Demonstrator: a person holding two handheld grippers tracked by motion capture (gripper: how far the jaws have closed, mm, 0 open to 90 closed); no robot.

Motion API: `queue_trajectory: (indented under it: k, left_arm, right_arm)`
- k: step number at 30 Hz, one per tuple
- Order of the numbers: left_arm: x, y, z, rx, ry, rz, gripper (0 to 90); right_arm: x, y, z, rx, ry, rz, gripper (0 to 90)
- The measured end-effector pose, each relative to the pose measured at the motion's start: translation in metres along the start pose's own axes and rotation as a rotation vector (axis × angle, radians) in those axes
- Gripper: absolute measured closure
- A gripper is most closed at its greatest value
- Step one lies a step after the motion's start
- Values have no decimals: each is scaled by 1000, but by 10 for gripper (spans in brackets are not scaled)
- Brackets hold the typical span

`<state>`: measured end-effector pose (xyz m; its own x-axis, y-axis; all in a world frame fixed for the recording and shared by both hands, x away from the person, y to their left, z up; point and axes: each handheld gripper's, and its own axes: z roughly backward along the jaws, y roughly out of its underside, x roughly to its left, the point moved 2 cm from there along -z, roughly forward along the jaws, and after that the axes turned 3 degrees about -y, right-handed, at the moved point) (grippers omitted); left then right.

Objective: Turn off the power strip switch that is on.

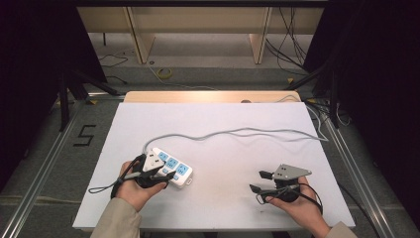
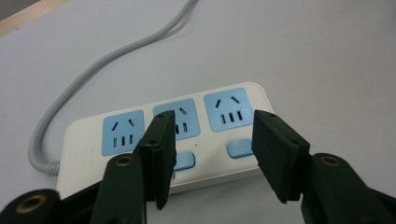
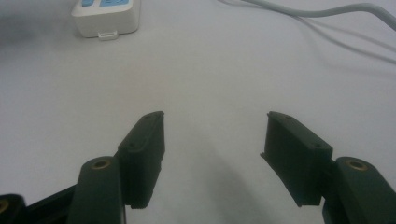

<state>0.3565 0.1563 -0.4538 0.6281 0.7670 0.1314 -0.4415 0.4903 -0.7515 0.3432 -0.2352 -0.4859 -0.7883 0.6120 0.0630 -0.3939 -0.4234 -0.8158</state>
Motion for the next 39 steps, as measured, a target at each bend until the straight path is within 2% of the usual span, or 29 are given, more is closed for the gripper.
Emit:
queue_trajectory:
  k: [8,12,15,22,39]
  left_arm:
    - [4,6,1,-17,10,36,358]
    - [7,11,2,-16,13,32,303]
    - [10,14,3,-24,17,46,276]
    - [16,20,6,-29,12,62,239]
    - [25,33,8,-39,-9,82,221]
  right_arm:
    - [0,1,2,0,0,-1,389]
    - [0,2,2,-1,0,0,389]
    - [0,2,2,-2,0,0,389]
    - [0,2,3,-2,1,-2,389]
    - [0,3,3,1,0,-2,389]
